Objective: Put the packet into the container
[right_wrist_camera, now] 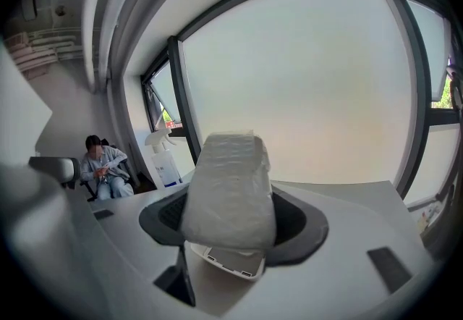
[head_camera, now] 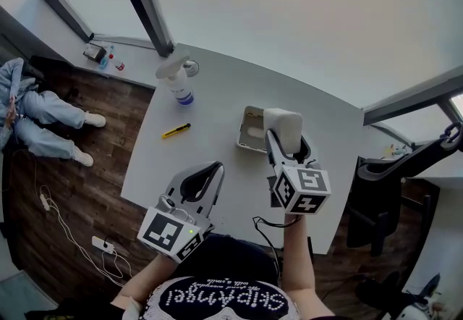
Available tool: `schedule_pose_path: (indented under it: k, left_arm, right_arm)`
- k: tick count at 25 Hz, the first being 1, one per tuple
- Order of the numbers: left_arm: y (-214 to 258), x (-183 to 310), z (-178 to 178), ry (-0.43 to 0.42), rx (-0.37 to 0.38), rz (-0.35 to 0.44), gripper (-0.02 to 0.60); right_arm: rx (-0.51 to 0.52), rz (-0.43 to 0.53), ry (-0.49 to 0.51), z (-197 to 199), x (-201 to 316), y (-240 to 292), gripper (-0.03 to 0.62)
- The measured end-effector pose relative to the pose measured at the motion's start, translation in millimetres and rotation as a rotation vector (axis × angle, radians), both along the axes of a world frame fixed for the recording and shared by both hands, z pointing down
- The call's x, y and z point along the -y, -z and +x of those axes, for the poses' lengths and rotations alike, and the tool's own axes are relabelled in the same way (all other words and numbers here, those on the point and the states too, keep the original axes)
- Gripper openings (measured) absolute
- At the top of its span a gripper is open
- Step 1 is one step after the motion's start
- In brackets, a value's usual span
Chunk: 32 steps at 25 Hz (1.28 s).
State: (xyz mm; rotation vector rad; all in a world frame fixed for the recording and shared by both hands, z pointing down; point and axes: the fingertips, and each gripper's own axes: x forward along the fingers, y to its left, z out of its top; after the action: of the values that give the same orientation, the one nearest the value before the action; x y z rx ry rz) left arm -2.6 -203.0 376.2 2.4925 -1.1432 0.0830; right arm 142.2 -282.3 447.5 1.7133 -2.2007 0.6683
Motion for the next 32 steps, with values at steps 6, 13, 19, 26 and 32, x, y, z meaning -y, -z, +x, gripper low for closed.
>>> schedule_pose_path:
  k: [6,13,19,26,32]
  left_arm:
    - [-4,7,-5,0.026,0.005,-0.02,0.009]
    - [-14,16,-6,0.041,0.01,-0.046,0.009]
    - [-20,25,-5,0.048,0.014,-0.061,0.009]
    - [-23,31,-2,0.048,0.007,-0.074,0.009]
    - [-24,30,-3,0.048,0.005,-0.08,0.009]
  right_arm:
    - [0.009,-0.033,0.001,1,9,-15,0.276]
    - [0.021,-0.083,0.005,-3,15,-40,0.276]
    - [0.027,-0.124,0.005,-5,18,-61,0.276]
    - [0.021,-0.145,-0.002,-4,20,-79,0.276]
    - [0.014,-0.158,0.013,-7,17,-82,0.276]
